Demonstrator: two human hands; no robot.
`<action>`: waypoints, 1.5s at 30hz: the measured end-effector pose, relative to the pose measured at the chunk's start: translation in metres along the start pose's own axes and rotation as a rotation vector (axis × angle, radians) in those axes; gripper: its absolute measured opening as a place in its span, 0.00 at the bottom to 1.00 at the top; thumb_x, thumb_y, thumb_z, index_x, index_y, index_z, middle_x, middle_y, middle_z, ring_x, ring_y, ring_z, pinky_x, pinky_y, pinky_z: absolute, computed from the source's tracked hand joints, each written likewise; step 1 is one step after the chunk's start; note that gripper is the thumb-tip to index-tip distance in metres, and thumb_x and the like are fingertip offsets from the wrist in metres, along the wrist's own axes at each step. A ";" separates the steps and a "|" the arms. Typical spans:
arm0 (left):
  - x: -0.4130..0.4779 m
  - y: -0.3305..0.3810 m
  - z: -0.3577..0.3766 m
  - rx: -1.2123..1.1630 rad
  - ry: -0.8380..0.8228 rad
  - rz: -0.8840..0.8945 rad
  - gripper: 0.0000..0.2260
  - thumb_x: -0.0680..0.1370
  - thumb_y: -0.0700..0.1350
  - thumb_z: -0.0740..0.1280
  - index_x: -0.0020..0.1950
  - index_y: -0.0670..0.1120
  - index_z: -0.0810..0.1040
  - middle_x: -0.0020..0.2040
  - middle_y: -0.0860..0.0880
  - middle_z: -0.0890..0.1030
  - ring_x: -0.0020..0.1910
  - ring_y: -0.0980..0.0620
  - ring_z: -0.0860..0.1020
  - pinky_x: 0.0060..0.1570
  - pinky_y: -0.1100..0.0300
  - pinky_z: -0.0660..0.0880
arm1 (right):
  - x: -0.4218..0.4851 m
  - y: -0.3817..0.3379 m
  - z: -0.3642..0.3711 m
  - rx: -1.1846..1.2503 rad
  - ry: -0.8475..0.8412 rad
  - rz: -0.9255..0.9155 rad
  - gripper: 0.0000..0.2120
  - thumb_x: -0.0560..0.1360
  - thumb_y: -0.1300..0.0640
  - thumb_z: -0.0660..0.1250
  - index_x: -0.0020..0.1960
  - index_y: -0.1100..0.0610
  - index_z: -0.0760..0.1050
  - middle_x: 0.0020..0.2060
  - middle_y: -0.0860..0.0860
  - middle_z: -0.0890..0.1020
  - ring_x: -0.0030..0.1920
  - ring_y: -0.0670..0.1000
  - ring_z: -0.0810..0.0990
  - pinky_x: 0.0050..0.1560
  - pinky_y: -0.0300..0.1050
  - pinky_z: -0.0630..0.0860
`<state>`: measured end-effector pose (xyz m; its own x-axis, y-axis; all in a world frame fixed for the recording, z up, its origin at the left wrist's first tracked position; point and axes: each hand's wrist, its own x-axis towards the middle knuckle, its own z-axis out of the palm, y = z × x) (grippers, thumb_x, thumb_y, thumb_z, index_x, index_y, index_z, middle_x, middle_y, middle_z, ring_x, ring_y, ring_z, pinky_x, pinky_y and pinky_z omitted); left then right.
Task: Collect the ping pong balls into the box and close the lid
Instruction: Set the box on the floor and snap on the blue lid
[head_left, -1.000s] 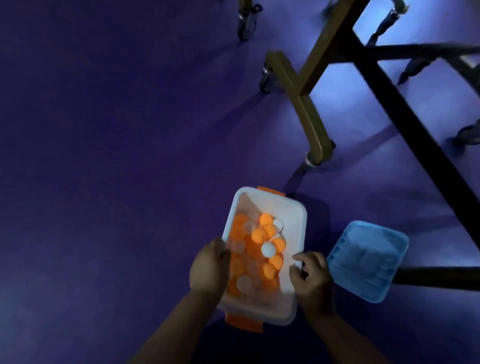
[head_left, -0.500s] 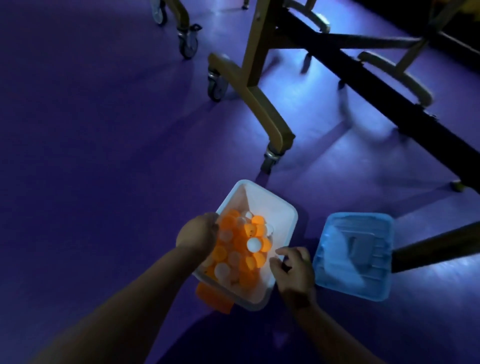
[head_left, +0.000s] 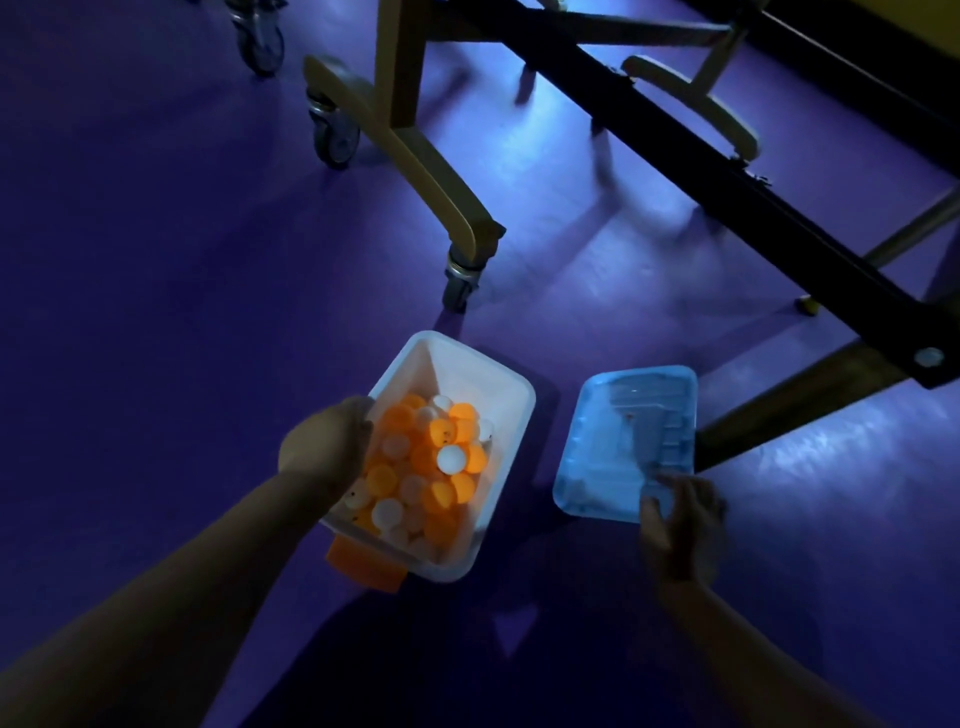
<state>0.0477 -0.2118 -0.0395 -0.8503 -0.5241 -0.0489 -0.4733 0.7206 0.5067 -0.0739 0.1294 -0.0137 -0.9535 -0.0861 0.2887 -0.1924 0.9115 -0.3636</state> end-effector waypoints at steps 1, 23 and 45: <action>0.000 0.001 0.001 0.005 0.005 -0.005 0.12 0.81 0.47 0.53 0.61 0.47 0.72 0.44 0.51 0.77 0.37 0.55 0.75 0.30 0.63 0.66 | -0.001 0.005 -0.001 -0.037 0.019 0.039 0.19 0.66 0.56 0.62 0.53 0.64 0.77 0.51 0.64 0.78 0.54 0.65 0.74 0.54 0.54 0.66; 0.003 0.011 -0.027 -0.092 -0.131 0.008 0.18 0.77 0.48 0.67 0.65 0.45 0.73 0.59 0.44 0.79 0.56 0.44 0.77 0.48 0.55 0.70 | 0.004 -0.024 0.000 0.784 -0.425 0.675 0.06 0.79 0.60 0.61 0.54 0.61 0.72 0.46 0.59 0.79 0.35 0.50 0.79 0.26 0.35 0.76; -0.035 -0.016 -0.063 -0.565 -0.109 -0.356 0.24 0.79 0.51 0.62 0.72 0.40 0.65 0.68 0.40 0.72 0.65 0.43 0.72 0.65 0.52 0.68 | -0.023 -0.039 -0.004 -0.004 -0.172 -0.608 0.13 0.75 0.60 0.63 0.58 0.60 0.77 0.58 0.56 0.80 0.53 0.58 0.81 0.53 0.49 0.74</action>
<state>0.1001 -0.2338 0.0084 -0.6971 -0.6153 -0.3679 -0.5612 0.1490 0.8142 -0.0436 0.0978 -0.0023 -0.6975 -0.6526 0.2960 -0.7113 0.6806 -0.1755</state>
